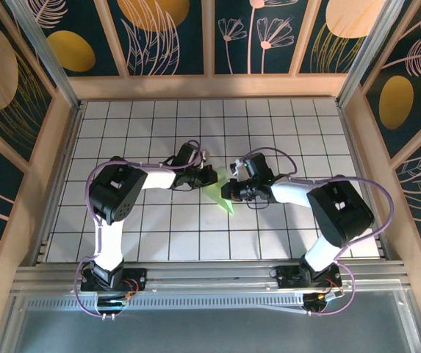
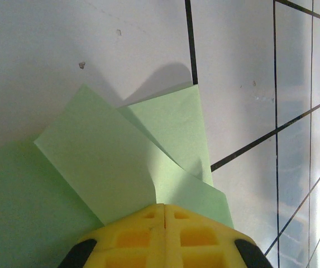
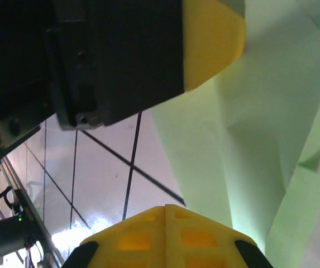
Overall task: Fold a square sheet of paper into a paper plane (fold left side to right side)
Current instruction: Fourth fold the wing at the center of the table.
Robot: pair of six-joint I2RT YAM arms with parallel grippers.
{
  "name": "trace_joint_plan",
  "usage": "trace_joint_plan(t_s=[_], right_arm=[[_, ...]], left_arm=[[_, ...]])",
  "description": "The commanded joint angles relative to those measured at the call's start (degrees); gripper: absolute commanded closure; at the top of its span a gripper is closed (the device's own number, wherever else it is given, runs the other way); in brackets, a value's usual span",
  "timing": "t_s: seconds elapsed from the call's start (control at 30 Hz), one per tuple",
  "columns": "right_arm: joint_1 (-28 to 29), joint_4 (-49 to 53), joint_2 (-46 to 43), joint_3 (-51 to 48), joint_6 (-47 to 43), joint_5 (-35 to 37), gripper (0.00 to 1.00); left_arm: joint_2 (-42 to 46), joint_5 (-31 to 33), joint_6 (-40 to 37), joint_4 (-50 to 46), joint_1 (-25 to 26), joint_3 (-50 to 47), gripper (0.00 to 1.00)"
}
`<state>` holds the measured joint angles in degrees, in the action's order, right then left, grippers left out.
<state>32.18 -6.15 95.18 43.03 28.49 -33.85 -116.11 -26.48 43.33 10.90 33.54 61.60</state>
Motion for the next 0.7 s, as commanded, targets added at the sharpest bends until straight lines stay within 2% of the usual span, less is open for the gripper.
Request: trace_joint_plan(t_s=[0.0, 0.43, 0.67], right_arm=[[-0.3, -2.0, 2.6, 2.4, -0.4, 2.0, 1.00], [-0.3, -2.5, 8.6, 5.2, -1.4, 3.3, 1.00], [0.0, 1.2, 9.0, 4.6, -2.7, 4.3, 1.00]], left_arm=[[-1.7, 2.7, -0.2, -2.8, -0.4, -1.0, 1.00], [-1.7, 2.9, 0.0, -3.1, -0.4, -1.1, 1.00], [-2.1, 3.6, -0.1, -3.8, -0.4, -0.9, 1.00]])
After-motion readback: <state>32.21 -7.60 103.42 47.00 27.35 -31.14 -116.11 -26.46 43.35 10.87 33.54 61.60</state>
